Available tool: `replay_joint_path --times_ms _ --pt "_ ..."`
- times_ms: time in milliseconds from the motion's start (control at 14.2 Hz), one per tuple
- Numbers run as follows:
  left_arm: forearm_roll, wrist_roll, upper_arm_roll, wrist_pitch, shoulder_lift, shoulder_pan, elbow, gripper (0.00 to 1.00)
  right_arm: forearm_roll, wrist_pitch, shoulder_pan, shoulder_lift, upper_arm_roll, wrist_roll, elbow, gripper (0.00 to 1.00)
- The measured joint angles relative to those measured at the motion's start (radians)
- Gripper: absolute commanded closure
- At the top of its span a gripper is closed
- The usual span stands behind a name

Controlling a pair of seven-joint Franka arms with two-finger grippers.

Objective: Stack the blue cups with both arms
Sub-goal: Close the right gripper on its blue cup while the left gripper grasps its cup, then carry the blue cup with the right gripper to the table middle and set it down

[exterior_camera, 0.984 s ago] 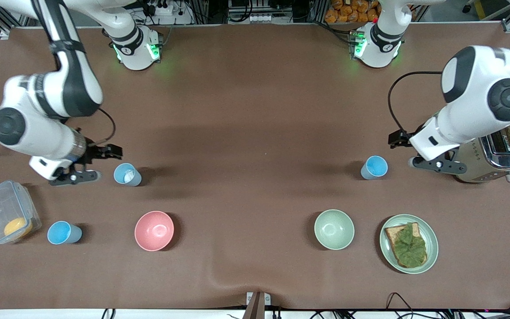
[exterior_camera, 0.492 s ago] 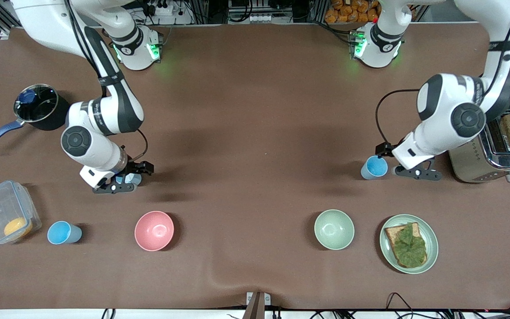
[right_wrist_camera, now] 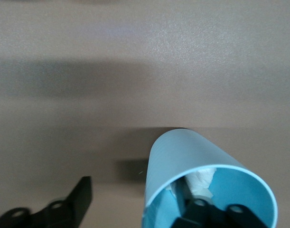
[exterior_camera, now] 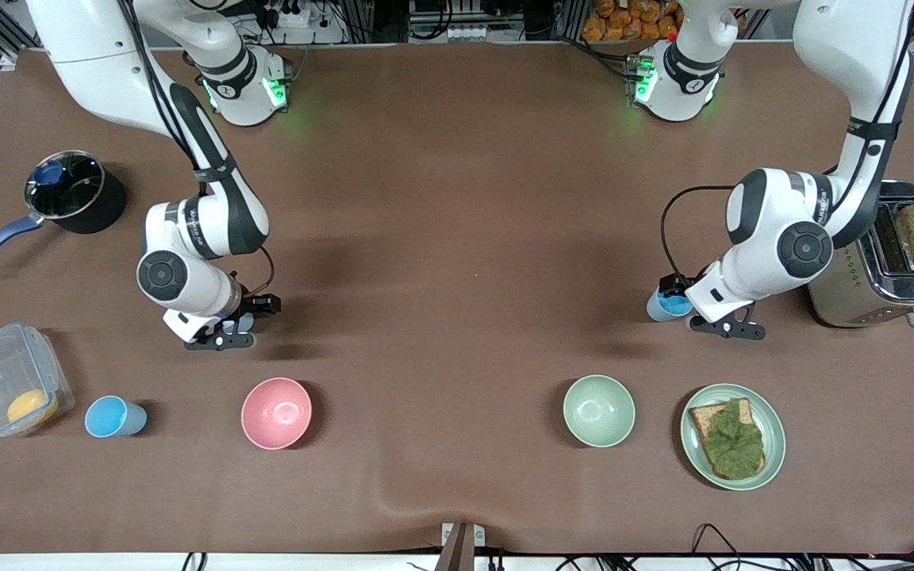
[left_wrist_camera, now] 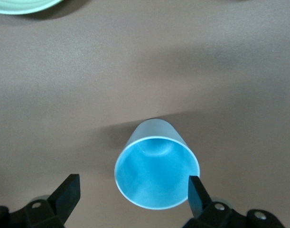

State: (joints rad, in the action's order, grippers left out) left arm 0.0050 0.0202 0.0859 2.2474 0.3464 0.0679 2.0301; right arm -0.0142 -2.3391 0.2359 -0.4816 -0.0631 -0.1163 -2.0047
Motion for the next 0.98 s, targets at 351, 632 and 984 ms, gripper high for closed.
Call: replay_joint_path --times_ms 351,632,984 --pt "0.0 0.035 -0.001 0.018 0.024 -0.027 -0.002 0.0 0.0 0.05 -0.001 0.001 -0.005 0.0 0.06 1.0" --pt "0.0 0.041 -0.001 0.02 0.04 -0.037 -0.003 0.0 0.0 0.288 0.0 0.006 -0.005 0.0 0.209 1.0" --pt "0.0 0.041 0.001 0.029 0.082 -0.037 -0.003 0.0 -0.018 0.401 0.075 0.008 0.021 -0.055 0.348 1.0"
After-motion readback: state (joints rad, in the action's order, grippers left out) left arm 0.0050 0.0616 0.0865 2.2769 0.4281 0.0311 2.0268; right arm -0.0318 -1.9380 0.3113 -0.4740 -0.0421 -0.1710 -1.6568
